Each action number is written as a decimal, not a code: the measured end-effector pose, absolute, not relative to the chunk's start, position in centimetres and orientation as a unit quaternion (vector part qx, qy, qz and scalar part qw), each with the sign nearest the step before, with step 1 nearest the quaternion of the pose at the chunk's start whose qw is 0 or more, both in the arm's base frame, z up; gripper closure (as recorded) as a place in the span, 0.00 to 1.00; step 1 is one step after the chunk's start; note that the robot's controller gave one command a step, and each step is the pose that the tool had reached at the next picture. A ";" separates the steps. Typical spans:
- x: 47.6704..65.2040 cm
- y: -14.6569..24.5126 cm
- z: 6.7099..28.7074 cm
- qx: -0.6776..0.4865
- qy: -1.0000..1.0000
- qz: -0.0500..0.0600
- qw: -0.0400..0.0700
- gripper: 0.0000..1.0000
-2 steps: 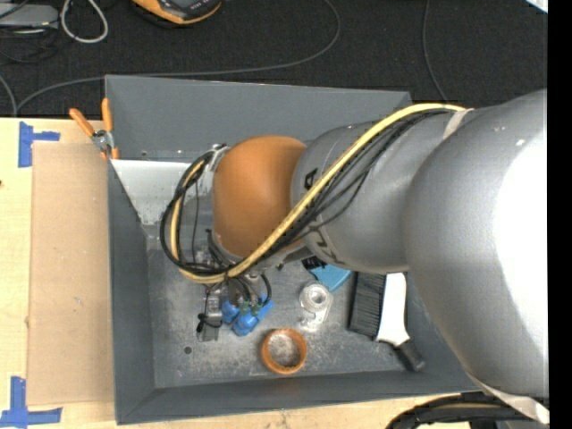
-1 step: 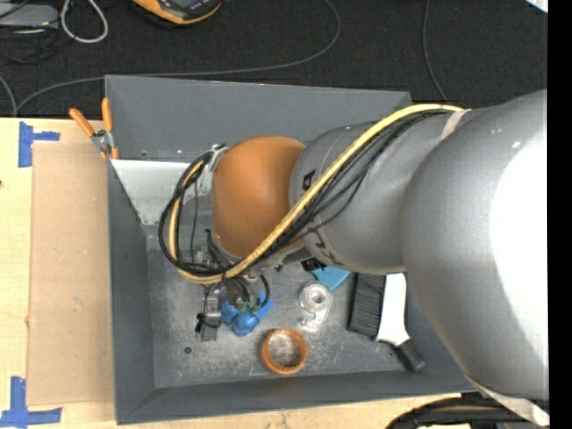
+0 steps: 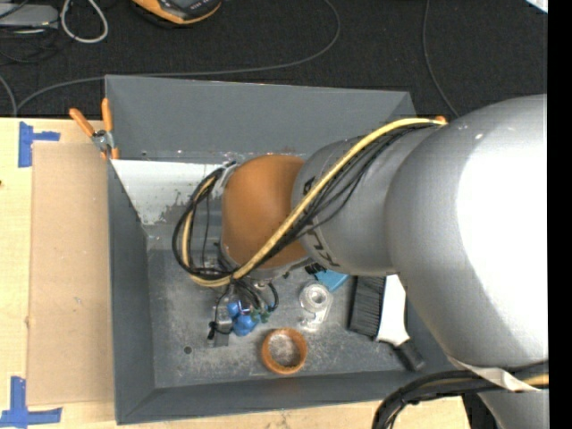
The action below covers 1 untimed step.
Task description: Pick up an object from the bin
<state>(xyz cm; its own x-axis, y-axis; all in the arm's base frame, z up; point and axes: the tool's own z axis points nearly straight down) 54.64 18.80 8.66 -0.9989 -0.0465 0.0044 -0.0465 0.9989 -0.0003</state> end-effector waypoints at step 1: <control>54.4 18.3 7.5 0.040 -0.999 0.001 0.004 0.00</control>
Offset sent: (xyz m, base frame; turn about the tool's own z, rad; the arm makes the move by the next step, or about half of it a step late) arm -0.0253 -0.0431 -0.0166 -0.1399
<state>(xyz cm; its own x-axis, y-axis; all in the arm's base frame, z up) 54.42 18.30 7.46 -0.9967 -0.0802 0.0086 -0.0802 0.9968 -0.0021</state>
